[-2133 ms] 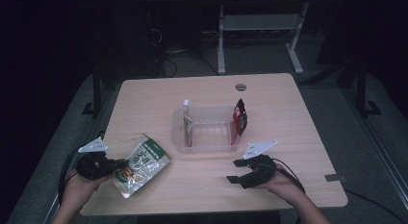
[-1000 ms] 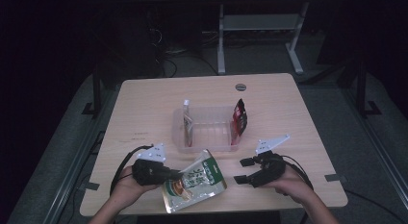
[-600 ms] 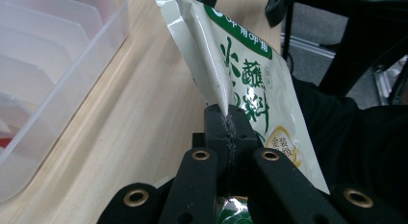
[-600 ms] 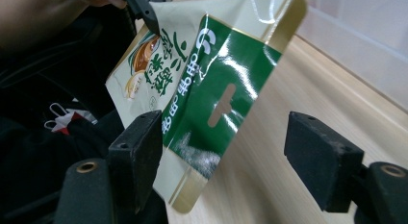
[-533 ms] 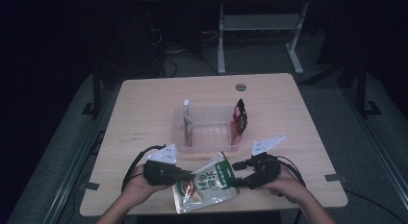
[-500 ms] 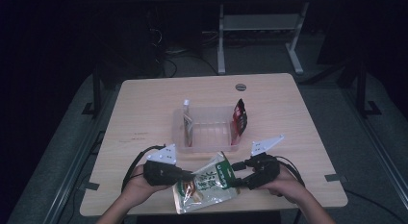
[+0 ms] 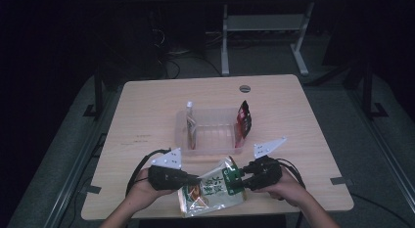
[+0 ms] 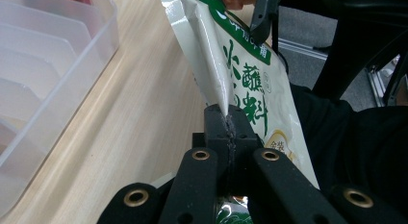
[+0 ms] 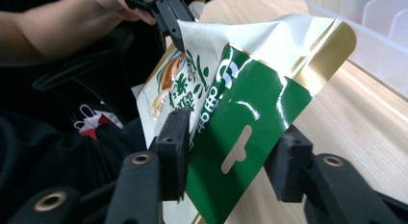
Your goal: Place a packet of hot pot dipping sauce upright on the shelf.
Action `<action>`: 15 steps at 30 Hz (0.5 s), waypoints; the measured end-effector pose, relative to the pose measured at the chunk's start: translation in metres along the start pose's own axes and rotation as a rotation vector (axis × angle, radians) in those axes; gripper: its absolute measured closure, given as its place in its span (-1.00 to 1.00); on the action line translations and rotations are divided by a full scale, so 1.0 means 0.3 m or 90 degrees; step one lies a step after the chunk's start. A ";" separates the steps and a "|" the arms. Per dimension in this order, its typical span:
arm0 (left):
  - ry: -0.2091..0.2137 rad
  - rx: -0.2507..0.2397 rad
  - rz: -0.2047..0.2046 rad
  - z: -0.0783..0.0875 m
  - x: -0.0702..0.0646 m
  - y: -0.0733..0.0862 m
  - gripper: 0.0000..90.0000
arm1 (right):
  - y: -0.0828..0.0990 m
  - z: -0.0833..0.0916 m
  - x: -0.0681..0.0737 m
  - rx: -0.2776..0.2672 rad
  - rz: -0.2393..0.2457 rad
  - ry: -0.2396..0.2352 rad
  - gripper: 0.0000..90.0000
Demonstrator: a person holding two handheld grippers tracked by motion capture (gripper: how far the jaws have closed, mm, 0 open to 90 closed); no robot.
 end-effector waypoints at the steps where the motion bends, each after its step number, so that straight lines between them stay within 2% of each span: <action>1: -0.002 -0.001 -0.001 0.000 0.001 -0.001 1.00 | -0.001 0.002 0.000 -0.006 -0.002 -0.002 0.28; 5: -0.008 -0.002 0.003 0.000 0.007 0.001 1.00 | -0.007 0.012 0.004 -0.025 0.006 -0.010 0.55; 10: -0.012 -0.005 -0.004 0.000 0.012 -0.003 1.00 | -0.006 0.010 0.011 -0.023 0.012 -0.018 0.64; 11: -0.013 -0.005 -0.005 -0.001 0.012 -0.003 1.00 | -0.004 0.008 0.013 -0.020 0.013 -0.017 0.72; 15: -0.013 -0.007 -0.007 -0.006 0.017 -0.007 1.00 | -0.003 0.008 0.020 -0.019 0.016 -0.016 0.82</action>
Point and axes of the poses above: each handheld gripper's, and its own axes: z roughly backward along the jaws, y roughly out of its underside, x roughly to its left, the point moved 4 cm from there along -z, roughly forward along the jaws, and after that the axes turned 4 degrees about y, right-handed, at the moved point
